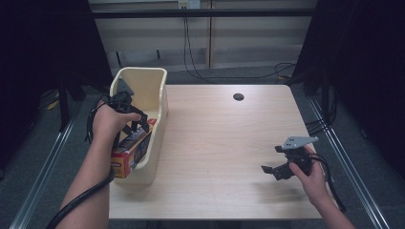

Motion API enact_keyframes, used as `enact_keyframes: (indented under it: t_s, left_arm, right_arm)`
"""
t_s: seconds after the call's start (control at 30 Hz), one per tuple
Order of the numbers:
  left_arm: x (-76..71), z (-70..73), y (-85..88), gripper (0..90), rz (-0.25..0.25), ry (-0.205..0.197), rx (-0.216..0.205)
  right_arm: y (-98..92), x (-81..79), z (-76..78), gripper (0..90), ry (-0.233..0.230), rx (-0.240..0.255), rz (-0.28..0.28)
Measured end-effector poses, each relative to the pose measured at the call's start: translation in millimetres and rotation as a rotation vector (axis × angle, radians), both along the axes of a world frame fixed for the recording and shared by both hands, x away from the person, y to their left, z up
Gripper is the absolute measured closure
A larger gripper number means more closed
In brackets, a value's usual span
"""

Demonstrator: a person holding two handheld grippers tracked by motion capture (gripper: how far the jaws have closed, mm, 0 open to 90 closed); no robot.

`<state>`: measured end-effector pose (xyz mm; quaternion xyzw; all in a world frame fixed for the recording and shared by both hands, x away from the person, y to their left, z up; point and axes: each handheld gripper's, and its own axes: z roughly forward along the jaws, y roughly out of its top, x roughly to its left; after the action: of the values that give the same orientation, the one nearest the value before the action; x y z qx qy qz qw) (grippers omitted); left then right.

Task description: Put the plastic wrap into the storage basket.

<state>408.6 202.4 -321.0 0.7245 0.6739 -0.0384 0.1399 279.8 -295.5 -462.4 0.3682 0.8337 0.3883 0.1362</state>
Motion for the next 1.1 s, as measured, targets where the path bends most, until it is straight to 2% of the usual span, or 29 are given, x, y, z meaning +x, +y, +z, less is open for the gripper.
enact_keyframes:
  t_s: [0.23, 0.3, 0.53, 0.6, 0.73, 1.1]
  left_arm:
    - [-1.9, 15.4, -3.6, 28.9, -0.036, -0.040, -0.020]
    - [-2.0, 19.3, -5.7, 26.3, -0.030, -0.059, -0.016]
    - [-2.6, 32.9, -13.4, 18.2, -0.055, -0.097, -0.067]
    - [-3.1, 35.1, -17.3, 17.4, -0.068, -0.103, -0.070]
    - [-4.5, 38.8, -28.4, 16.2, -0.091, -0.118, -0.112]
    - [-7.3, 43.5, -59.9, 15.3, -0.180, -0.139, -0.127]
  right_arm:
    - [0.3, -0.7, 0.8, 2.1, -0.003, 0.001, 0.004]
    - [0.0, -0.6, 0.9, 2.1, -0.009, 0.001, 0.003]
    - [-1.0, -1.6, 1.0, 2.2, -0.004, -0.002, 0.000]
    - [-1.2, -2.0, 2.0, 2.1, -0.011, 0.000, -0.003]
    - [-0.9, -1.9, 1.9, 2.1, -0.010, 0.000, -0.005]
    - [0.2, -1.9, 1.9, 2.1, -0.005, 0.002, 0.005]
